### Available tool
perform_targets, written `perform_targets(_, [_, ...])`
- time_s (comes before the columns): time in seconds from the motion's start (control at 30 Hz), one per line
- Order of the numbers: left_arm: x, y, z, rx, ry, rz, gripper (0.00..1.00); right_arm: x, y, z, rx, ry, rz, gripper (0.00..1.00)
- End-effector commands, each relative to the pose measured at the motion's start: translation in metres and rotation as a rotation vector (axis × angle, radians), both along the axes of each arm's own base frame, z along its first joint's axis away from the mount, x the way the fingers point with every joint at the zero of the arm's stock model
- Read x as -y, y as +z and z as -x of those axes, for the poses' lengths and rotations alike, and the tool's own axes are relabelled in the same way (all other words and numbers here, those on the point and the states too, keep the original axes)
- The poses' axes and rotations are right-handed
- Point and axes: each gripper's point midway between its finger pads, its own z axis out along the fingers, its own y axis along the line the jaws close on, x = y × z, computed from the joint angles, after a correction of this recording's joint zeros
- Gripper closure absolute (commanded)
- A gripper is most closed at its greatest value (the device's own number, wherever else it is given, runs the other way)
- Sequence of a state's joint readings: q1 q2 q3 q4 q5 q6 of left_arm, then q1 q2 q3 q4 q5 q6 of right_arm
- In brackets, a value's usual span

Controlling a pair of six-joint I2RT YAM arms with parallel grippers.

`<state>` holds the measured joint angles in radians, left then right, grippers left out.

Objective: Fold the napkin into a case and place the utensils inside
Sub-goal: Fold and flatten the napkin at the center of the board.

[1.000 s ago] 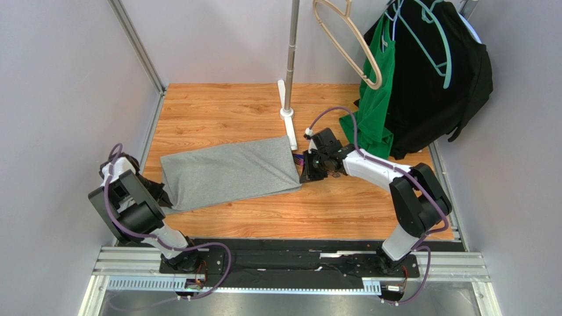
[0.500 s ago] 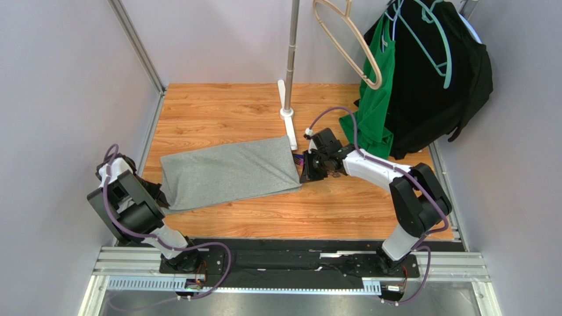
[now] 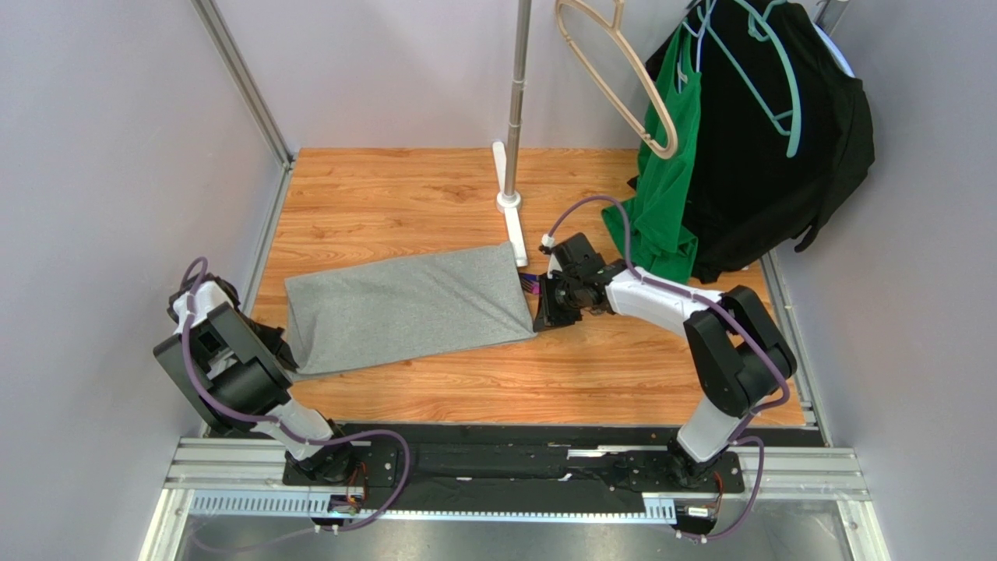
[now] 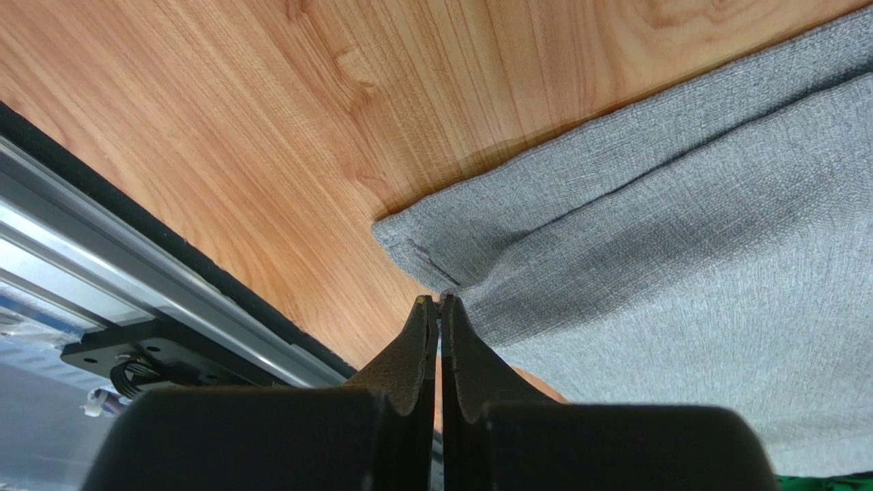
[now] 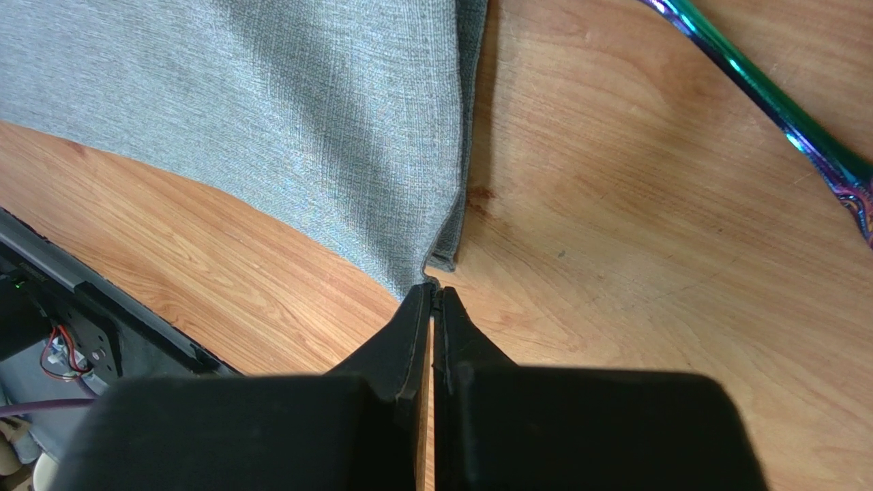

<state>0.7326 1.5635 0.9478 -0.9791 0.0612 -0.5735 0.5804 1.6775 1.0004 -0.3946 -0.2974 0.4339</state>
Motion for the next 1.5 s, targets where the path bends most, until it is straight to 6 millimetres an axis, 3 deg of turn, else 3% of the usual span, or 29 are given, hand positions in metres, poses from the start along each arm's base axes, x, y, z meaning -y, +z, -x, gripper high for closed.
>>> perform_targets(0.0, [-0.011,0.004,-0.004,0.005,0.005,-0.033,1.0,-0.005,-0.001,-0.003,0.01,0.002,-0.02,1.0])
perform_targets(0.4, [-0.014,0.005,-0.002,0.001,0.022,-0.043,1.0,-0.006,-0.017,0.0,-0.027,0.002,-0.013,0.98])
perform_targets(0.53, [-0.018,0.015,-0.004,0.031,0.057,-0.052,1.0,-0.01,-0.009,-0.009,0.002,0.011,-0.019,0.85])
perform_targets(0.57, [-0.019,0.019,-0.007,0.05,0.061,-0.049,0.99,-0.008,-0.006,-0.011,0.012,0.009,-0.004,0.77])
perform_targets(0.77, [-0.001,0.032,-0.007,0.098,0.07,0.004,0.76,-0.013,0.028,-0.038,0.117,0.007,0.01,0.57])
perform_targets(0.87, [0.004,0.037,-0.008,0.117,0.059,0.015,0.72,-0.021,0.045,-0.043,0.149,0.02,-0.009,0.52])
perform_targets(0.9, [0.005,0.038,-0.007,0.122,0.057,0.017,0.58,-0.023,0.047,-0.043,0.156,0.025,-0.013,0.51])
perform_targets(0.97, [0.007,0.042,-0.005,0.126,0.056,0.013,0.58,-0.034,0.054,-0.041,0.166,0.049,-0.031,0.5])
perform_targets(1.03, [0.007,0.048,-0.008,0.156,0.051,0.0,0.59,-0.045,0.056,-0.037,0.162,0.067,-0.044,0.49])
perform_targets(1.13, [0.01,0.068,-0.028,0.333,-0.01,-0.053,0.64,-0.067,0.059,-0.031,0.149,0.092,-0.1,0.48])
perform_targets(1.17, [0.015,0.081,-0.042,0.442,-0.049,-0.068,0.75,-0.078,0.054,-0.027,0.138,0.116,-0.109,0.48])
perform_targets(1.27, [0.038,0.093,-0.07,0.566,-0.128,-0.051,0.83,-0.099,0.045,-0.026,0.127,0.143,-0.115,0.49])
perform_targets(1.33, [0.063,0.092,-0.088,0.613,-0.178,0.015,0.87,-0.112,0.045,-0.028,0.134,0.157,-0.132,0.53])
perform_targets(1.37, [0.07,0.085,-0.098,0.623,-0.19,0.058,0.97,-0.118,0.043,-0.029,0.134,0.161,-0.146,0.59])
perform_targets(1.4, [0.076,0.08,-0.104,0.624,-0.191,0.086,0.99,-0.123,0.035,-0.03,0.12,0.17,-0.141,0.61])
perform_targets(1.47, [0.086,0.064,-0.115,0.592,-0.183,0.16,1.0,-0.137,0.038,-0.034,0.143,0.185,-0.154,0.66])
